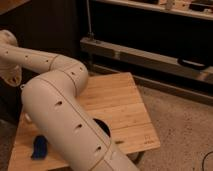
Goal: Knock the bottle over
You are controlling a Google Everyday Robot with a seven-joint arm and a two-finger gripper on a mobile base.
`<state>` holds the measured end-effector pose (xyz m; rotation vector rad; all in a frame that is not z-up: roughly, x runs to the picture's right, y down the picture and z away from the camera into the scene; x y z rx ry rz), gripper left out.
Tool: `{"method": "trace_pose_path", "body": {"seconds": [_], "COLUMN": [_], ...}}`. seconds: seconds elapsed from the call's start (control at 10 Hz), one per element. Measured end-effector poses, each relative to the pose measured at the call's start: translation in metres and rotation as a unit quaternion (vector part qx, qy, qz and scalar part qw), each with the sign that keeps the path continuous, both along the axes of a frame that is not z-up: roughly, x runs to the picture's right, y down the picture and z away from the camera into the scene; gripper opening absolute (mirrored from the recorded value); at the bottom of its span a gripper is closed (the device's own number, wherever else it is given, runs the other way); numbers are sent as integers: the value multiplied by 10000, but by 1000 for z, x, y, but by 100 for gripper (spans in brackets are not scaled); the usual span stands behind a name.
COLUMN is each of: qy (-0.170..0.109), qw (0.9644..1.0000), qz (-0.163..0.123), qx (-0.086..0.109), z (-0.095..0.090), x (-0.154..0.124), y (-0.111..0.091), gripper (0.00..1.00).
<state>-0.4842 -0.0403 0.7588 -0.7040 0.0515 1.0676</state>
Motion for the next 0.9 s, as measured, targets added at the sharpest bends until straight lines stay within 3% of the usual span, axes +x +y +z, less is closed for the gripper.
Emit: {"method": "trace_pose_path", "body": {"seconds": [0.5,0.9], "qy": [-126,-349], "qw": [9999,9992], "qz": [-71,67], "qx": [-55,-175], "z": [-2,-2], "x": [-4,6], "y": [4,2], "gripper": [0,0]}}
